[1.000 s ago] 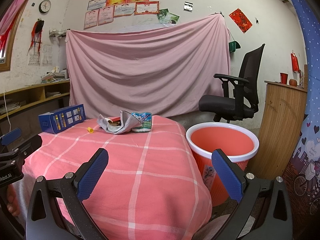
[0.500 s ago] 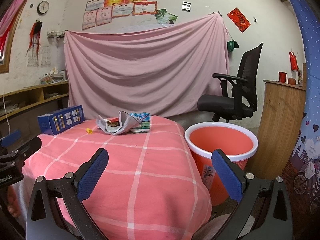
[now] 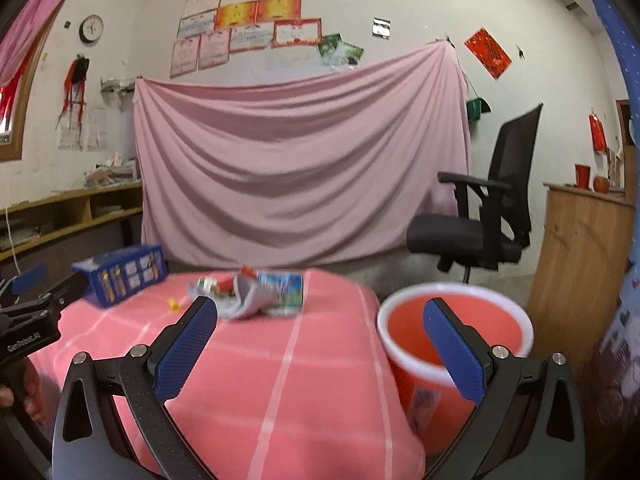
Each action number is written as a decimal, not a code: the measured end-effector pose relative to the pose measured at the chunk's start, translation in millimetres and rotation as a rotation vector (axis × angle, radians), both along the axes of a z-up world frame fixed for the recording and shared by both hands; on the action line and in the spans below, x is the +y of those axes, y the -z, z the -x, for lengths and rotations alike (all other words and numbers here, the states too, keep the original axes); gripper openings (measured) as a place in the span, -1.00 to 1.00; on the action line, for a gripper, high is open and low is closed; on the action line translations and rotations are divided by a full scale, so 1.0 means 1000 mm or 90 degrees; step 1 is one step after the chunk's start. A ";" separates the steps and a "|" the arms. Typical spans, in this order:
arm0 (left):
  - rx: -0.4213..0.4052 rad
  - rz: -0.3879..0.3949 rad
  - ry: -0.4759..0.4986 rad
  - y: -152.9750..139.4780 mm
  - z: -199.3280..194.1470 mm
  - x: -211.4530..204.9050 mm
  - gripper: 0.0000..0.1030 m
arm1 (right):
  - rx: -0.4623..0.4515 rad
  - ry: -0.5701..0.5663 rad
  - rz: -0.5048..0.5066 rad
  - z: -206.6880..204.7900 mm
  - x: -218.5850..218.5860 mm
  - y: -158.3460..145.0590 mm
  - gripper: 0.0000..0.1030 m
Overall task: Collect trash
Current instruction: 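Grasp the yellow bottle cap with the left gripper while the right gripper grasps a blue-green wrapper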
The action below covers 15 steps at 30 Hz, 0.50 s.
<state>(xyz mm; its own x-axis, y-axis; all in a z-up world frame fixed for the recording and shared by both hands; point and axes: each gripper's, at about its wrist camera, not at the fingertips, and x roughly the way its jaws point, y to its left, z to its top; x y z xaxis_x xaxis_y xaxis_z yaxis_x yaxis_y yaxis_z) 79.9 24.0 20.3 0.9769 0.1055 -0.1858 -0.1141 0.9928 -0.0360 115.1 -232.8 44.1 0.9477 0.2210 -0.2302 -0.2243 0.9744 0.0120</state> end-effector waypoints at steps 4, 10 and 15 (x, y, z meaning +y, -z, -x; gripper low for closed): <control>0.025 0.016 -0.002 0.001 -0.040 0.016 0.96 | -0.005 -0.022 -0.011 -0.036 0.007 -0.005 1.00; 0.092 0.028 -0.011 0.010 -0.092 0.037 0.95 | 0.043 -0.054 0.022 -0.095 0.036 0.004 1.00; 0.188 0.060 -0.012 0.028 -0.137 0.053 0.69 | 0.107 -0.054 0.058 -0.143 0.054 0.018 0.98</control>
<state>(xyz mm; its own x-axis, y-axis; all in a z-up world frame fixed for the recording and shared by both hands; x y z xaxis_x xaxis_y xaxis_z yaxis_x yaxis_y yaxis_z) 217.3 76.9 -7.7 0.8773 0.0924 -0.4710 -0.1518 0.9843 -0.0897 257.8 -178.5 26.2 0.8733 0.2699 -0.4056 -0.3082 0.9508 -0.0310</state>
